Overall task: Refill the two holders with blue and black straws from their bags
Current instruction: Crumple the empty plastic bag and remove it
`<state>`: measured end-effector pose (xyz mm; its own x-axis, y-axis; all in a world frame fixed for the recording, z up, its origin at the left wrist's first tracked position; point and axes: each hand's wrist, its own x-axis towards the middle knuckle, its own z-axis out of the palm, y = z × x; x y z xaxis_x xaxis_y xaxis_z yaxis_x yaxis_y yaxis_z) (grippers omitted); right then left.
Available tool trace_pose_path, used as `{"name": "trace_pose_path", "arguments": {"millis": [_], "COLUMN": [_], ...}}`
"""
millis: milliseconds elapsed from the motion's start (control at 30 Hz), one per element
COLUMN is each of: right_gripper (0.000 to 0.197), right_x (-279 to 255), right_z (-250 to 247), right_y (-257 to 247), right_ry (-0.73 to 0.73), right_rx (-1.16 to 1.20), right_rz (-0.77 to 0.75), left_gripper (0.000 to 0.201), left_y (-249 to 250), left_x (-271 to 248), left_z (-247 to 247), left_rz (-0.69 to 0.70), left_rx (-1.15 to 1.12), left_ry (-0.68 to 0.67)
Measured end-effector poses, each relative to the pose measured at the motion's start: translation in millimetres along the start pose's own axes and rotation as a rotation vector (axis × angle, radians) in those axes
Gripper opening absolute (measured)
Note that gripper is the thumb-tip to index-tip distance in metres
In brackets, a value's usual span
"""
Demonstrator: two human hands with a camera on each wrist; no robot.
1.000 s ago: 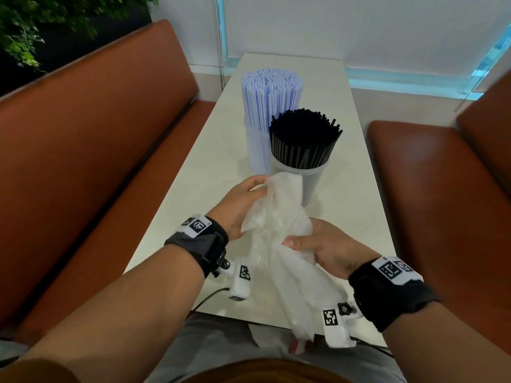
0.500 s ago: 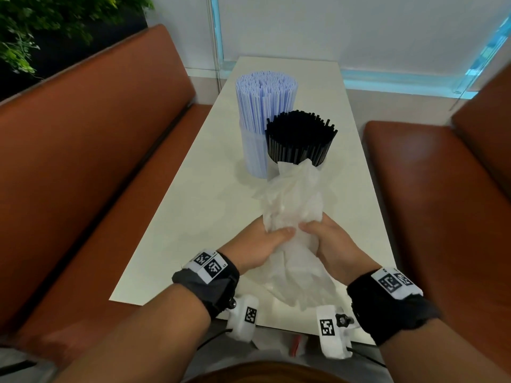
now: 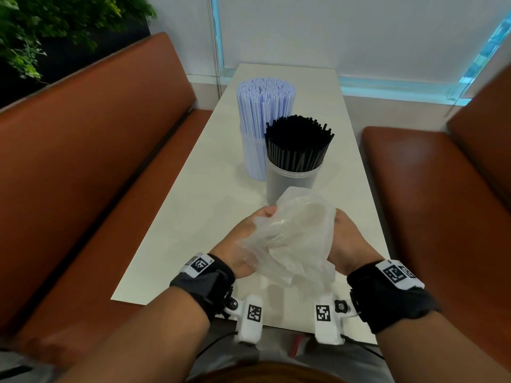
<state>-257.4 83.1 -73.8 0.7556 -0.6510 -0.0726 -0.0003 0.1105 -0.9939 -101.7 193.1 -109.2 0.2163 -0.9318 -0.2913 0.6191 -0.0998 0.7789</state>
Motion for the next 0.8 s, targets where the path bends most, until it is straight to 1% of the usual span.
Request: {"name": "trace_pose_path", "arguments": {"millis": [33, 67, 100, 133, 167, 200, 233, 267, 300, 333, 367, 433, 467, 500, 533, 567, 600, 700, 800], "right_gripper": [0.027, 0.027, 0.032, 0.038, 0.040, 0.038, 0.032, 0.025, 0.020, 0.020, 0.023, 0.033, 0.043, 0.052, 0.056, 0.055, 0.050, 0.038, 0.039], "right_x": [1, 3, 6, 9, 9, 11, 12, 15, 17, 18, 18, 15, 14, 13, 13, 11, 11, 10, 12], "right_z": [-3, -5, -6, -3, 2, 6, 9, 8, 8, 5, -1, -7, -9, -9, -6, -3, 0, 8, 15], "right_y": [1, 2, 4, 6, 7, 7, 7, 8, 7, 5, 5, 4, 6, 7, 8, 9, 10, 12, 17], "right_ry": [0.053, 0.091, 0.107, 0.115, 0.116, 0.121, 0.134, 0.142, 0.171, 0.207, 0.223, 0.159, 0.093, 0.022, -0.061, -0.115, -0.141, -0.068, -0.021], "right_rx": [0.000, 0.046, 0.087, 0.147, 0.171, 0.188, 0.208, 0.265, 0.268, 0.226, 0.162, 0.221, 0.258, 0.231, 0.162, 0.104, 0.083, 0.075, 0.088], "right_rz": [-0.013, -0.020, -0.032, -0.049, -0.058, -0.075, -0.049, -0.013, 0.010, 0.027, 0.028, 0.129, 0.206, 0.260, 0.295, 0.320, 0.326, 0.282, 0.266], "left_gripper": [0.048, 0.053, 0.063, 0.077, 0.083, 0.081, 0.071, 0.061, 0.054, 0.053, 0.056, 0.062, 0.062, 0.061, 0.060, 0.057, 0.054, 0.041, 0.033], "left_y": [-1, 0, 2, 2, 1, -1, -2, -4, -4, -4, -2, 3, 5, 7, 8, 9, 9, 7, -2], "left_x": [2, 3, 3, 5, 5, 8, 9, 10, 12, 13, 14, 16, 18, 20, 22, 22, 22, 20, 25], "left_z": [-7, -9, -11, -10, -7, -3, 1, 3, 4, 4, 3, 2, 0, -1, -2, -1, -1, 3, 7], "left_rz": [0.001, -0.037, -0.075, -0.130, -0.170, -0.185, -0.154, -0.111, -0.057, -0.009, 0.026, 0.118, 0.163, 0.194, 0.223, 0.248, 0.275, 0.348, 0.370], "left_rx": [-0.097, -0.211, -0.248, -0.216, -0.121, -0.019, 0.074, 0.132, 0.173, 0.191, 0.192, 0.206, 0.209, 0.212, 0.212, 0.226, 0.244, 0.419, 0.622], "left_ry": [-0.060, -0.072, -0.088, -0.151, -0.199, -0.214, -0.208, -0.190, -0.172, -0.137, -0.081, 0.046, 0.085, 0.109, 0.123, 0.138, 0.154, 0.269, 0.343]}}
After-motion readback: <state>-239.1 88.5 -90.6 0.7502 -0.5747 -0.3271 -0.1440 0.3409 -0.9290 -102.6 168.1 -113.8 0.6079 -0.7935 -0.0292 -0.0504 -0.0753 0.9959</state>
